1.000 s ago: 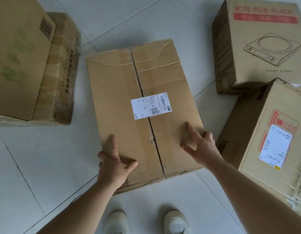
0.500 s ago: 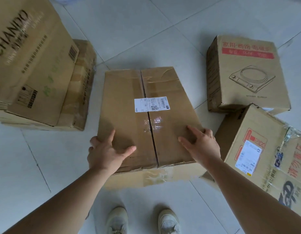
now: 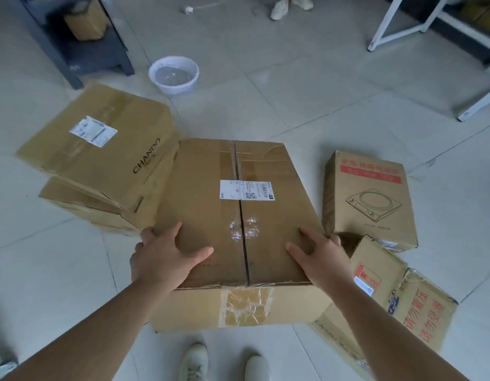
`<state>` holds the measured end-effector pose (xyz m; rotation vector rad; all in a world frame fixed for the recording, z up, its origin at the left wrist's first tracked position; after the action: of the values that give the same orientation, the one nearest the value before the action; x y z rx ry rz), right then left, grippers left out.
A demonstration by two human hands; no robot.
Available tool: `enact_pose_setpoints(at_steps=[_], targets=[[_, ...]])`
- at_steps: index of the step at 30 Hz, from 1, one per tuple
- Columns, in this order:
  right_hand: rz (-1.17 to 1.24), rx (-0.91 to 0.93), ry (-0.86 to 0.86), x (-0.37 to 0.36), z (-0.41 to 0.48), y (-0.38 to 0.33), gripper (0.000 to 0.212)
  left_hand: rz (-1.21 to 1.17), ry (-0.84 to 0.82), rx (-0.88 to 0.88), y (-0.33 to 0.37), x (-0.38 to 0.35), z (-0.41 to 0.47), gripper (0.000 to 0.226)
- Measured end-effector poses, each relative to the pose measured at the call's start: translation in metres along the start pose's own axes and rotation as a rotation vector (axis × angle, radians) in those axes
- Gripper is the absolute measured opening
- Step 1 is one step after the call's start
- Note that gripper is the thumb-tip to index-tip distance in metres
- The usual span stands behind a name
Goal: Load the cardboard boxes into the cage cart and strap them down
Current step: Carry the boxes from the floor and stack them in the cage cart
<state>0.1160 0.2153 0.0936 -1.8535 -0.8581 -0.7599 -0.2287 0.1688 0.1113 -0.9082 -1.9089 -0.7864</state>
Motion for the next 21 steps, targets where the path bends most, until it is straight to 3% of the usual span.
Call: enact_pose_setpoints(at_steps=[10, 15, 21], targets=[[-0.025, 0.379, 0.079, 0.154, -0.098, -0.179, 0.063, -0.190, 0.307, 0.131, -0.044, 0.201, -0.148, 0.098], [-0.023, 0.573, 0.058, 0.174, -0.166, -0.267, 0.064, -0.248, 0.449, 0.247, -0.108, 0.265, -0.227, 0.099], [-0.021, 0.821, -0.066, 0.147, -0.266, -0.365, 0.063, -0.319, 0.581, 0.472, -0.213, 0.298, -0.334, 0.099]])
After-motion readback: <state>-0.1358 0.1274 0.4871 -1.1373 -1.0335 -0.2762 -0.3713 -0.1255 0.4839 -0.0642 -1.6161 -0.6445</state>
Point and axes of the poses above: each hand's wrist, its own z-axis towards the middle knuckle, its own x-axis out of the back of the hand, y = z × x, the point moved 10 cm from there along z, towards the middle knuckle, and after that the axes turned 8 degrees about z, right-handed, at the moved point
